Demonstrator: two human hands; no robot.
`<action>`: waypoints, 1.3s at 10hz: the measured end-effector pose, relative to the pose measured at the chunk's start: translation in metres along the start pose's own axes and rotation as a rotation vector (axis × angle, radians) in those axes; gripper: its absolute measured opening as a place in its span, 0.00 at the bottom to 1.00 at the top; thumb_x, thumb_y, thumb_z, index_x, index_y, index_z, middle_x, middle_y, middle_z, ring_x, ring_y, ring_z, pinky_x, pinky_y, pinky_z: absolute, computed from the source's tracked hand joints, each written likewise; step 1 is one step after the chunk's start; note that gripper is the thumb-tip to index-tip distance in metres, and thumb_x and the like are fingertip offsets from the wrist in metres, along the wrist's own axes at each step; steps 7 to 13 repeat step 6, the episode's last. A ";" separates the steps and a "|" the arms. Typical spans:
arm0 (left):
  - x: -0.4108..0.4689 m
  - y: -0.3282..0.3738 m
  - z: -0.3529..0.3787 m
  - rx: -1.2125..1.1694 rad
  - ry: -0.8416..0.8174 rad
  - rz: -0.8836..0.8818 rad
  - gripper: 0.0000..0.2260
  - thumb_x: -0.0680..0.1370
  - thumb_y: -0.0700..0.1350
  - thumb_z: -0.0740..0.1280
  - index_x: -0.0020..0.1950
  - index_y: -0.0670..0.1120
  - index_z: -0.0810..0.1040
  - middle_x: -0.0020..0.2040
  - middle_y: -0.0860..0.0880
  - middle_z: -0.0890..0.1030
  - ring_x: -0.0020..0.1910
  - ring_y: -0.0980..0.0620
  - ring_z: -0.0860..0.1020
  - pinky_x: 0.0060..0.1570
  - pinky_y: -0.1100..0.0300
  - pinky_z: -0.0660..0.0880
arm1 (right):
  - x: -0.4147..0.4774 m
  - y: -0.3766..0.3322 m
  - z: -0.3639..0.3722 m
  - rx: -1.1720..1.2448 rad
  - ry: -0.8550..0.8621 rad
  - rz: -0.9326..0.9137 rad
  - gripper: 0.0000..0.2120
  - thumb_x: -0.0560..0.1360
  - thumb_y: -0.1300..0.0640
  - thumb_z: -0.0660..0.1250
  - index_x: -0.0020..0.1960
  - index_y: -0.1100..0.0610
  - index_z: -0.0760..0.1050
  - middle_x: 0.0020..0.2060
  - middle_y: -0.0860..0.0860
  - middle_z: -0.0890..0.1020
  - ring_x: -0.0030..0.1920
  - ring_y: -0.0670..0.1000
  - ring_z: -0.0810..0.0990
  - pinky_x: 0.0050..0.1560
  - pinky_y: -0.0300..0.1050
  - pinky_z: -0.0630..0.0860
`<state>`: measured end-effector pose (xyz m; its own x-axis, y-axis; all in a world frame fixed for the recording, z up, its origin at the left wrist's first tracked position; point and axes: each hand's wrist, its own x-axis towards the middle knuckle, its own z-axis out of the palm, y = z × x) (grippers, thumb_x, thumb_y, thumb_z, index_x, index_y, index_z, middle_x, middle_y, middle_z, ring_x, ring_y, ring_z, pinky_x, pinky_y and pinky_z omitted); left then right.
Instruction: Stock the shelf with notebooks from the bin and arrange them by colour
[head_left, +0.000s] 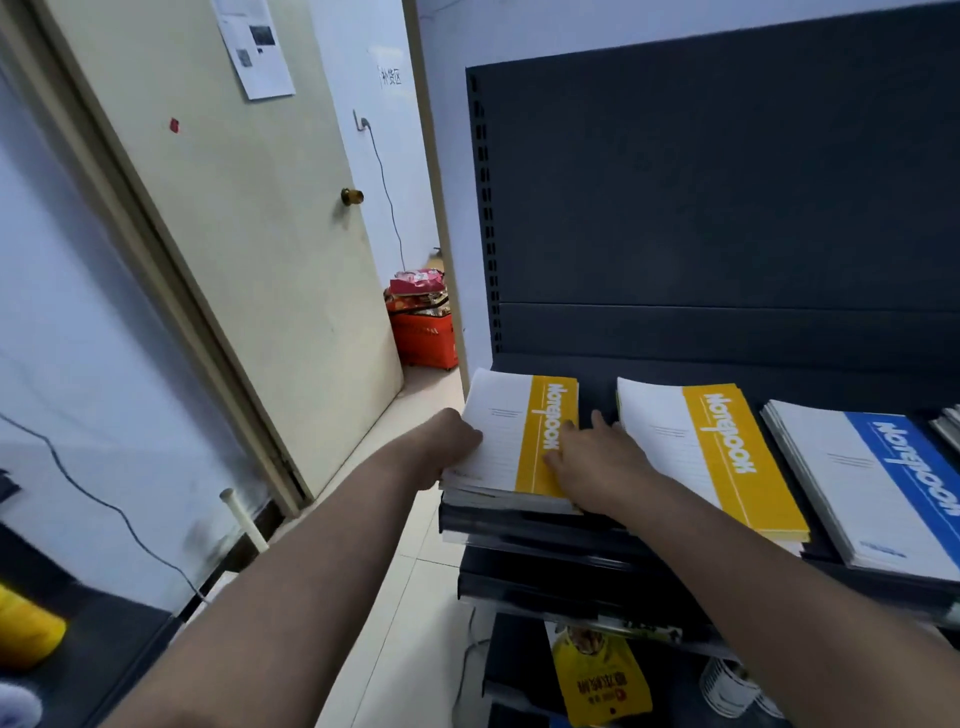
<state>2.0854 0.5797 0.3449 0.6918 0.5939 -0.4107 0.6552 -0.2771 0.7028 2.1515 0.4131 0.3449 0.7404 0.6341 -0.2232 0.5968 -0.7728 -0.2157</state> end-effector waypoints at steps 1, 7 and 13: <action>-0.001 0.001 0.006 -0.062 -0.007 0.002 0.12 0.80 0.40 0.56 0.62 0.40 0.69 0.53 0.43 0.74 0.46 0.47 0.74 0.40 0.56 0.72 | 0.002 -0.005 0.002 0.026 0.038 0.001 0.21 0.82 0.50 0.51 0.68 0.62 0.64 0.74 0.63 0.57 0.75 0.59 0.54 0.74 0.53 0.51; -0.005 0.018 0.011 0.682 0.245 0.426 0.18 0.79 0.44 0.60 0.70 0.48 0.70 0.67 0.46 0.74 0.64 0.43 0.72 0.62 0.47 0.71 | -0.002 0.027 0.003 -0.167 0.313 -0.061 0.16 0.80 0.56 0.56 0.66 0.52 0.70 0.67 0.50 0.70 0.76 0.53 0.54 0.74 0.57 0.53; -0.005 0.018 0.011 0.682 0.245 0.426 0.18 0.79 0.44 0.60 0.70 0.48 0.70 0.67 0.46 0.74 0.64 0.43 0.72 0.62 0.47 0.71 | -0.002 0.027 0.003 -0.167 0.313 -0.061 0.16 0.80 0.56 0.56 0.66 0.52 0.70 0.67 0.50 0.70 0.76 0.53 0.54 0.74 0.57 0.53</action>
